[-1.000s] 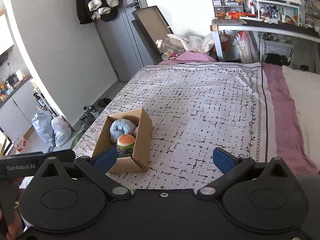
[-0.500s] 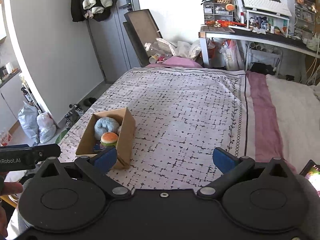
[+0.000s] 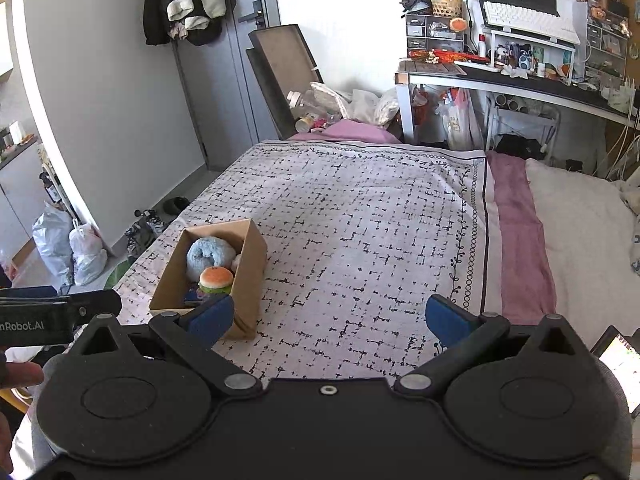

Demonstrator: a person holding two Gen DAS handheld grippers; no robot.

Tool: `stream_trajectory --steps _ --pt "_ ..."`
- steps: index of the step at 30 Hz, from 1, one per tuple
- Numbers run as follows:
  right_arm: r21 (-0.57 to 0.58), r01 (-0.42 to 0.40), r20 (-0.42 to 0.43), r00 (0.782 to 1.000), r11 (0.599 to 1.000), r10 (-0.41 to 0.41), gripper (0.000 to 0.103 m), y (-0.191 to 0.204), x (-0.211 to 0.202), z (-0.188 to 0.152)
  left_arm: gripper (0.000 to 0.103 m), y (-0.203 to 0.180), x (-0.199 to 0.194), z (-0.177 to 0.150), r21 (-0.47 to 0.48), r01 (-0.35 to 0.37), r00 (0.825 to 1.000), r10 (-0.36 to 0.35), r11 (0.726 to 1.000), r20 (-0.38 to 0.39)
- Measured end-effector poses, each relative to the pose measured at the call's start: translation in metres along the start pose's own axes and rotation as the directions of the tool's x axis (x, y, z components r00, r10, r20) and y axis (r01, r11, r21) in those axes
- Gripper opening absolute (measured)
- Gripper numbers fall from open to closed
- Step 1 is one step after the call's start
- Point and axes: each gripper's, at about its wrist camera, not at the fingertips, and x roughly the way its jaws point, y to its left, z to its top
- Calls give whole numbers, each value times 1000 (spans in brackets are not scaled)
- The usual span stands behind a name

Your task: Organize soft objects

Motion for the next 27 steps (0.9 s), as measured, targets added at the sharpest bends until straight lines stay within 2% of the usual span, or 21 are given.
stream_trajectory --steps 27 --pt "-16 11 -2 1000 1000 -11 103 3 -2 0 102 1 -2 -2 11 2 1000 -2 1000 -1"
